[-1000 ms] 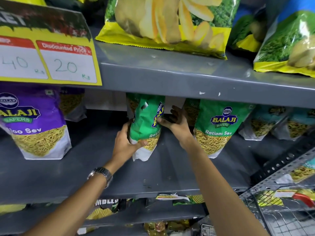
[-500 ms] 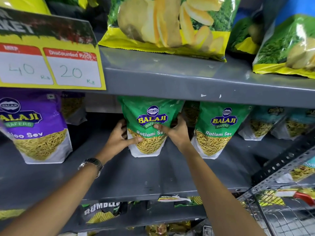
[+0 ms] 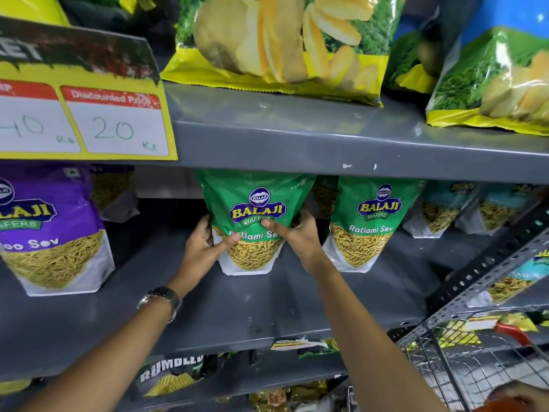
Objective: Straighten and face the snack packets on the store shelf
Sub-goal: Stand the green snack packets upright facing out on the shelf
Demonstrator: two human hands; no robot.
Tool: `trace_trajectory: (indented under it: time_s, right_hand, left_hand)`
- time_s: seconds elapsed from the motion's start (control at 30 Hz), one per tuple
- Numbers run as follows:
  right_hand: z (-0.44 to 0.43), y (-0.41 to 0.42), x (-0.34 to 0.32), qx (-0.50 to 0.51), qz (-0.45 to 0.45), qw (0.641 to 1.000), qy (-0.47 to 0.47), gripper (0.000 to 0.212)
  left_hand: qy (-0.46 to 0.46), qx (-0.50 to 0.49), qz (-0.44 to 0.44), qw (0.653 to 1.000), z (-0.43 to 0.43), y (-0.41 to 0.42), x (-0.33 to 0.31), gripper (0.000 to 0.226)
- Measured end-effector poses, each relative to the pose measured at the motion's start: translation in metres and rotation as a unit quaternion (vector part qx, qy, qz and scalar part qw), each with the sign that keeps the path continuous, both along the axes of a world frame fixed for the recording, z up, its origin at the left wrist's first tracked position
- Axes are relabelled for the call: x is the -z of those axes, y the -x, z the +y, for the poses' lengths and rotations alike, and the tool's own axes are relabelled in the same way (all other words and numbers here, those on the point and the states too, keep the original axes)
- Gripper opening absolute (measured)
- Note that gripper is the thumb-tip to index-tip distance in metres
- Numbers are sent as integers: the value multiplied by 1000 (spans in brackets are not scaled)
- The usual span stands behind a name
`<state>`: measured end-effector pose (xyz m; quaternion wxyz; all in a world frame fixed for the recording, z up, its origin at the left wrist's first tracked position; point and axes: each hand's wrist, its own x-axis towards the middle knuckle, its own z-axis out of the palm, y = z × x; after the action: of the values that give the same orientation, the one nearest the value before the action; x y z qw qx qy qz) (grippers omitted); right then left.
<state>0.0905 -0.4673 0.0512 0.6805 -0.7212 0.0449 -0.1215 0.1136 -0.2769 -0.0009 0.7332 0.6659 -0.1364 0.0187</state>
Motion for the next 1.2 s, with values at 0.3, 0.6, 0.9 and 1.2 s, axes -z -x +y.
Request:
trace_trajectory:
  time_s: [0.3, 0.6, 0.9, 1.2]
  right_hand:
    - [-5, 21, 7, 36, -7, 997, -66, 33]
    - [-141, 73, 24, 382, -82, 916, -87, 16]
    - [-194, 55, 43, 161, 83, 976, -120, 45]
    - [-191, 75, 41, 137, 50, 987, -62, 35]
  left_hand:
    - [26, -191, -47, 980, -21, 42, 10, 67]
    - [19, -23, 43, 999, -164, 88, 13, 50]
    - [-55, 78, 148, 984, -223, 15, -9, 77]
    - [-78, 50, 109, 990, -228, 48, 4, 54]
